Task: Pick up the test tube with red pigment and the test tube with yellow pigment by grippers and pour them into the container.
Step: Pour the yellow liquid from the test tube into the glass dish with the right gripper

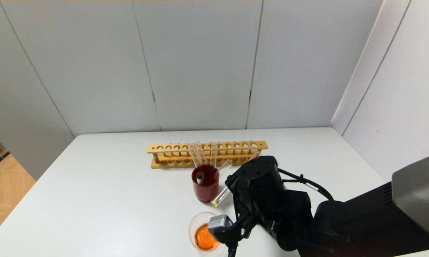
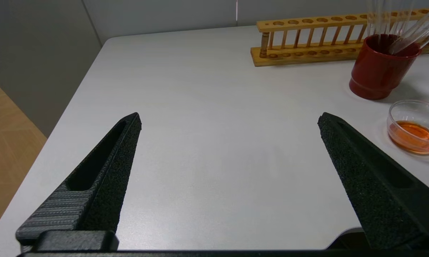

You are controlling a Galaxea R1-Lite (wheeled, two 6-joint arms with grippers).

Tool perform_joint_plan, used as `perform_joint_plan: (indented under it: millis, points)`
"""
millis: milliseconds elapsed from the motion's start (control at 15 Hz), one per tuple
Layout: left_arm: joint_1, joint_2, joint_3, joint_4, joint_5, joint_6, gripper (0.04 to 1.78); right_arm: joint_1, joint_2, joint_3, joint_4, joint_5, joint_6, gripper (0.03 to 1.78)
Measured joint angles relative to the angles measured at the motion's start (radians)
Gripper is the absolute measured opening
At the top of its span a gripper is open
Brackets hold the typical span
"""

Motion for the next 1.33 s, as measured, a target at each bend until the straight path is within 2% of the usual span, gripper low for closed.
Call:
perform_joint_plan:
  millis: [133,267,867,1067,1333]
  points:
    - [0.000,0.000,0.000,0.000,0.000,0.000,1.75,0.010,0.003,-0.003,-0.002,-0.007,-0.022,0.32]
    - [0.000,0.000,0.000,0.000,0.000,0.000,1.75,0.023,0.009,-0.013,-0.003,-0.032,-0.050,0.32]
    - [0.000,0.000,0.000,0.000,0.000,0.000,1.75,0.056,0.020,-0.034,-0.008,-0.037,-0.140,0.32]
    - [0.000,0.000,0.000,0.000,0.000,0.000,1.75,0.060,0.021,-0.032,-0.009,-0.066,-0.165,0.32]
    - [0.000,0.000,0.000,0.000,0.000,0.000,1.75,0.072,0.022,-0.022,-0.009,-0.071,-0.172,0.32]
